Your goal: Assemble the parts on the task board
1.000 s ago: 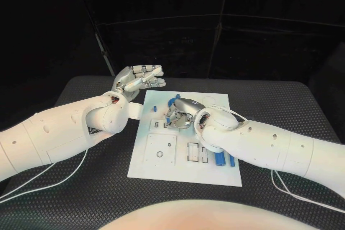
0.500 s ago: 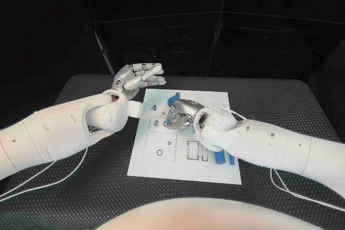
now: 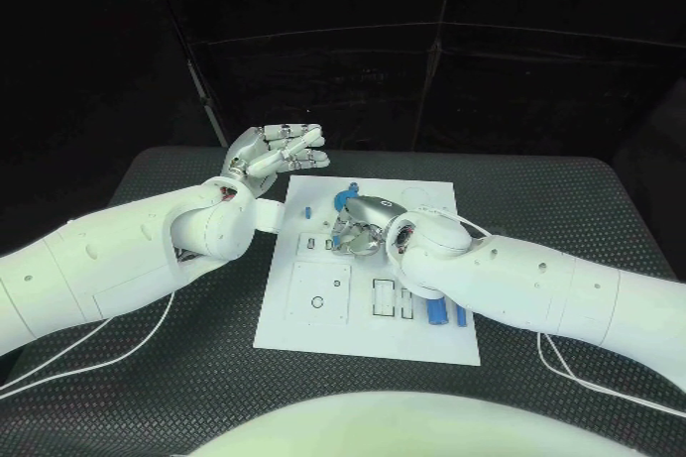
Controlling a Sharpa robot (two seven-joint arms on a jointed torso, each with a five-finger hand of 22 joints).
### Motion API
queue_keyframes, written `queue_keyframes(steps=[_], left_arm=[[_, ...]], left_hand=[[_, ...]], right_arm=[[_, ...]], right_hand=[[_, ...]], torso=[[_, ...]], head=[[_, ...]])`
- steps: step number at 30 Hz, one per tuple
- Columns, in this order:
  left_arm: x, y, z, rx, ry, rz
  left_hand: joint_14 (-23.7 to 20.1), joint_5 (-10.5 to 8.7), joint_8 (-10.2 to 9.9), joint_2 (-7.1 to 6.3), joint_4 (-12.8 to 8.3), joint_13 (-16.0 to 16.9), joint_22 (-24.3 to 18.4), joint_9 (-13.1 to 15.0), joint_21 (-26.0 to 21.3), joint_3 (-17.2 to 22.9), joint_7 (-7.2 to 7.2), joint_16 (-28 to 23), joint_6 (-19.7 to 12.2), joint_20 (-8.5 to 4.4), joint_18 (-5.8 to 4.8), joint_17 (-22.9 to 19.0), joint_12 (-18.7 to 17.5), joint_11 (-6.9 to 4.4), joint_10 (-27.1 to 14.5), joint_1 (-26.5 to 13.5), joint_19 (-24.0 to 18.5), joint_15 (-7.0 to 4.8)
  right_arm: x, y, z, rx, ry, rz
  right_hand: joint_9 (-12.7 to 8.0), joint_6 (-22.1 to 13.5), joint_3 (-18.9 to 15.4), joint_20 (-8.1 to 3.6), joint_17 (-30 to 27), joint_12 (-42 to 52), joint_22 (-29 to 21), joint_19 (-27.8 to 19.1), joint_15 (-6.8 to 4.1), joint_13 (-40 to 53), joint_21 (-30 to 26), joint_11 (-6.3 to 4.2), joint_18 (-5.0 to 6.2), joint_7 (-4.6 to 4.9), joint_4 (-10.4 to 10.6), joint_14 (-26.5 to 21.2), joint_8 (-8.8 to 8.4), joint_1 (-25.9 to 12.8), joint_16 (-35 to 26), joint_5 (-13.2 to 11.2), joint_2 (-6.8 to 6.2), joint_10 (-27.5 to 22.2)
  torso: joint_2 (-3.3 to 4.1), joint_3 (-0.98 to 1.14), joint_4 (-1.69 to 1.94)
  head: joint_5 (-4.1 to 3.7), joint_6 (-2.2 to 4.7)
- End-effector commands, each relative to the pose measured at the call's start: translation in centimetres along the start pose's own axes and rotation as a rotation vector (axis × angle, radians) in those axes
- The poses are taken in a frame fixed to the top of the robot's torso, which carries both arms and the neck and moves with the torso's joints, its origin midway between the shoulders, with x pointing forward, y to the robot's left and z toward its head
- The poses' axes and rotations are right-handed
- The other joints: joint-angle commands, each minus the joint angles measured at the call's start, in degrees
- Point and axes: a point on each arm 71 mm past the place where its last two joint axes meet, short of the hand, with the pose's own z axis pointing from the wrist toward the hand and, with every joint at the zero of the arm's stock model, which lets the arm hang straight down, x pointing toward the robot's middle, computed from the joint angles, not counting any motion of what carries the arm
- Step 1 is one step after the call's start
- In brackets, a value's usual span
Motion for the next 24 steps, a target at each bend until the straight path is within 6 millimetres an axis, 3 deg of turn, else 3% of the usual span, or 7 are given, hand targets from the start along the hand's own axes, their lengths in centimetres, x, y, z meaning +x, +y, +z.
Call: queue_keyframes(steps=[1, 19, 24], left_arm=[[0.15, -0.19, 0.08, 0.012, 0.011, -0.002], [0.11, -0.18, 0.09, 0.011, 0.009, -0.001], [0.1, -0.18, 0.08, 0.011, 0.009, -0.001]], left_hand=[[0.41, -0.05, -0.38, 0.32, -0.38, -0.02, -0.06, 0.02, -0.25, -0.06, 0.13, -0.15, 0.19, -0.01, 0.32, 0.06, -0.31, -0.17, -0.13, 0.31, 0.45, 0.13], [0.41, -0.05, -0.38, 0.32, -0.38, -0.02, -0.06, 0.02, -0.25, -0.06, 0.13, -0.15, 0.19, -0.01, 0.32, 0.06, -0.31, -0.17, -0.13, 0.31, 0.45, 0.13], [0.41, -0.05, -0.38, 0.32, -0.38, -0.02, -0.06, 0.02, -0.25, -0.06, 0.13, -0.15, 0.19, -0.01, 0.32, 0.06, -0.31, -0.17, -0.13, 0.31, 0.45, 0.13]], right_arm=[[0.41, -0.45, -0.06, 0.018, 0.036, -0.028], [0.36, -0.68, -0.13, 0.02, 0.034, -0.063], [0.39, -0.69, -0.13, 0.021, 0.038, -0.07]], right_hand=[[0.67, 0.68, 0.22, -0.27, 11.03, -0.3, -0.11, -0.19, -0.18, 1.32, -0.13, -0.1, -0.76, -0.57, -0.02, 5.13, 0.26, -0.48, -0.17, -0.18, -0.06, -0.4], [0.26, -0.89, 0.27, 0.07, 10.89, -1.28, -0.33, -0.32, 0.27, 0.36, -0.33, 0.47, -0.75, 0.14, -0.22, 5.1, -0.82, -1.3, -0.24, -0.57, -1.49, -1.21], [0.01, -1.85, 0.14, 0.33, 10.73, -1.87, -0.46, -0.4, 0.57, -0.23, -0.44, 0.83, -0.73, 0.56, -0.26, 5.07, -1.44, -1.78, -0.31, -0.7, -2.47, -1.71]], torso=[[0.01, -0.01, 0.0], [0.02, -0.01, 0.04], [0.04, -0.02, 0.04]], head=[[-0.06, -0.05], [-0.07, -0.14], [-0.06, -0.17]])
